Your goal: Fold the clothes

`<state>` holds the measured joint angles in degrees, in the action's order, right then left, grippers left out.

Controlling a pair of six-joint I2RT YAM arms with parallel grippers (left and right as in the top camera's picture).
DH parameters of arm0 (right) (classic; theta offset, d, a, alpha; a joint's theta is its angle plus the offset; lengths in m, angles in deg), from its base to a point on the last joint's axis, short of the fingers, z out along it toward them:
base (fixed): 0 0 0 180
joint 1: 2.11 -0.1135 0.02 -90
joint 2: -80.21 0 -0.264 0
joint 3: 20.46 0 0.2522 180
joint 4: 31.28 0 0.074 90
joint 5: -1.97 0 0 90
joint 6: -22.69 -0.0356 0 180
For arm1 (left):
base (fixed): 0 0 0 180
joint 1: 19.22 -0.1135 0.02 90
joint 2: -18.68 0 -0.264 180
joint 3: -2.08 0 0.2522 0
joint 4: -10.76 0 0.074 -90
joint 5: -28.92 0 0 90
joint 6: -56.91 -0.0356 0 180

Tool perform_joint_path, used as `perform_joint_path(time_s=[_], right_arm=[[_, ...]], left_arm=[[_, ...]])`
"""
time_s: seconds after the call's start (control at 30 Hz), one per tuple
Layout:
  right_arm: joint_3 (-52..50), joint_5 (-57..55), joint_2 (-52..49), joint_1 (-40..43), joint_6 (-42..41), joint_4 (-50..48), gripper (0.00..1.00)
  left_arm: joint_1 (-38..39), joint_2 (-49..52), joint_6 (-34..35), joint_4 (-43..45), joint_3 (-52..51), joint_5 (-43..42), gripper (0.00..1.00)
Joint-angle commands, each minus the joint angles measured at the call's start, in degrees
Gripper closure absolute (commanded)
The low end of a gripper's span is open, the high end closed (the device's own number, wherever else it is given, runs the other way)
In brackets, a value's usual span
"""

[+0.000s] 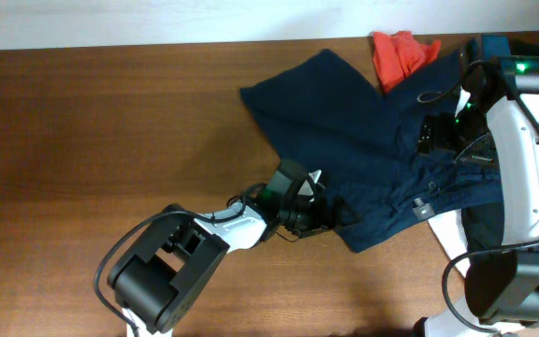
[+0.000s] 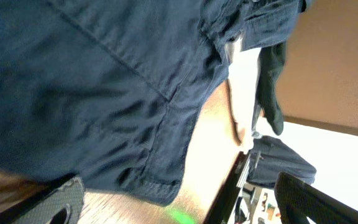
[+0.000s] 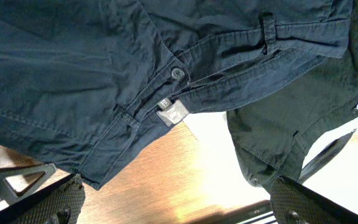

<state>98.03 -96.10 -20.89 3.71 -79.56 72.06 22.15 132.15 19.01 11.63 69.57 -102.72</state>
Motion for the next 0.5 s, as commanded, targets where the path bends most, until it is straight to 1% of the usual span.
perform_joint_path(time_s=[0.0, 0.07, 0.17, 0.2, 0.27, 0.3, 0.33, 0.37, 0.4, 0.43, 0.47], right_arm=[[0.5, -0.1, 1.1, 0.3, -0.7, 0.0, 0.01], [0.5, -0.1, 1.1, 0.3, -0.7, 0.0, 0.01], [0.5, -0.1, 1.1, 0.3, -0.7, 0.1, 0.01], [0.5, -0.1, 1.1, 0.3, -0.7, 0.3, 0.01], [0.5, -0.1, 1.1, 0.3, -0.7, 0.6, 0.01], [0.5, -0.1, 1.1, 0.3, -0.7, 0.7, 0.01], [0.5, -0.1, 1.1, 0.3, -0.7, 0.8, 0.01], [0.5, -0.1, 1.1, 0.3, -0.7, 0.9, 0.01], [0.5, -0.1, 1.1, 0.3, -0.7, 0.9, 0.01], [0.5, -0.1, 1.1, 0.3, -0.7, 0.9, 0.01], [0.5, -0.5, 1.1, 0.3, -0.7, 0.9, 0.01]], left_arm=[[0.2, 1.8, 2.6, -10.3, -1.7, 7.2, 0.01], [0.6, 1.8, 2.8, -10.4, -1.7, 10.4, 0.01], [4.0, 1.9, 2.9, -9.5, -1.7, 18.8, 0.01], [5.4, 2.3, 2.9, -7.5, -1.7, 21.4, 0.01], [7.0, 3.6, 2.9, -2.7, -1.7, 22.0, 0.02], [7.3, 4.4, 2.9, -0.8, -1.7, 22.1, 0.11], [7.2, 4.7, 2.9, -0.1, -1.7, 22.6, 0.41], [7.0, 4.8, 2.5, -0.4, -1.7, 24.0, 0.75], [6.4, 4.8, 1.2, -0.5, -1.7, 24.0, 1.0], [5.6, 4.7, -0.3, -1.1, -1.7, 24.0, 1.0], [4.2, 4.3, -2.5, -3.8, -1.7, 24.0, 1.0]])
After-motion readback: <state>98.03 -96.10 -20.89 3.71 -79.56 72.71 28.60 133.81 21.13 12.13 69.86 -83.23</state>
